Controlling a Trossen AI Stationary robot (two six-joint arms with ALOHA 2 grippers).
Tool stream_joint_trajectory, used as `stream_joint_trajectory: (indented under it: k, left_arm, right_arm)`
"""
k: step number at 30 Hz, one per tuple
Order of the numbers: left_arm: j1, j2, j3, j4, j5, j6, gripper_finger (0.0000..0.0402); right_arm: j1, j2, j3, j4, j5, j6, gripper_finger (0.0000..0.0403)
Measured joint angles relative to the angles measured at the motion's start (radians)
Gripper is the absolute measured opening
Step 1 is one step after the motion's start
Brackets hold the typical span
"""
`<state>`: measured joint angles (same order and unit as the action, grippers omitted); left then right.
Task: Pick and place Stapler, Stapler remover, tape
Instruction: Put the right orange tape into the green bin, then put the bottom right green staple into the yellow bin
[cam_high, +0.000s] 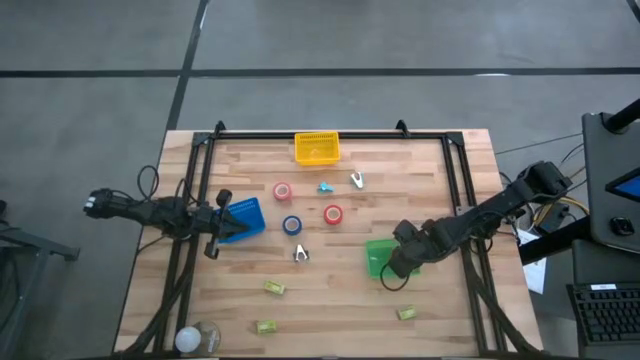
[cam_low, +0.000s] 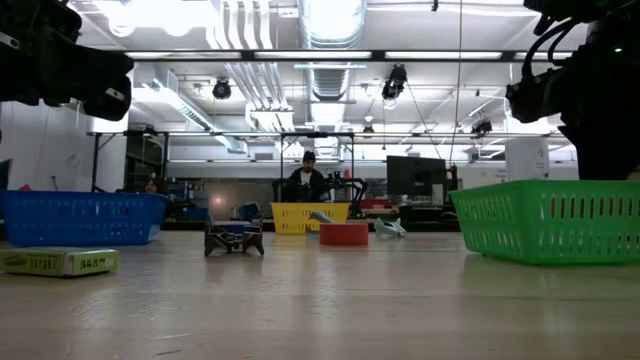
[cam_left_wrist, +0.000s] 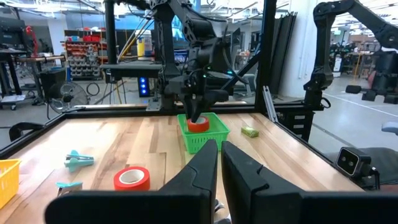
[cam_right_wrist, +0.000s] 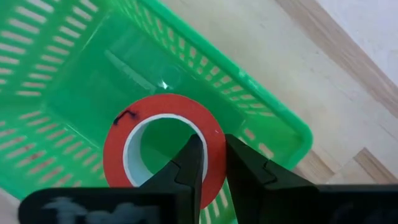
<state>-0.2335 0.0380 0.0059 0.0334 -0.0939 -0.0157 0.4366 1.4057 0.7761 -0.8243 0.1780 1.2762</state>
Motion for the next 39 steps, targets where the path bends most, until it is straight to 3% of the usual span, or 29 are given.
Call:
stream_joint_trajectory:
  k: [13, 22, 30, 39]
  left_arm:
    - [0.0, 0.0, 0.0, 0.0, 0.0, 0.0, 0.0026]
    - [0.0, 0.0, 0.0, 0.0, 0.0, 0.0, 0.0026]
    - [0.0, 0.0, 0.0, 0.0, 0.0, 0.0, 0.0026]
    - [0.0, 0.0, 0.0, 0.0, 0.0, 0.0, 0.0026]
  right_arm:
    - [0.0, 0.003, 0.002, -0.009, 0.013, -0.006, 0.011]
    - [0.018, -0.063, 0.114, -0.109, -0.018, -0.175, 0.0156]
    - [0.145, -0.047, 0.15, 0.173, 0.006, -0.46, 0.0164]
    - [0.247, 0.081, 0.151, 0.212, 0.0, -0.463, 0.0195]
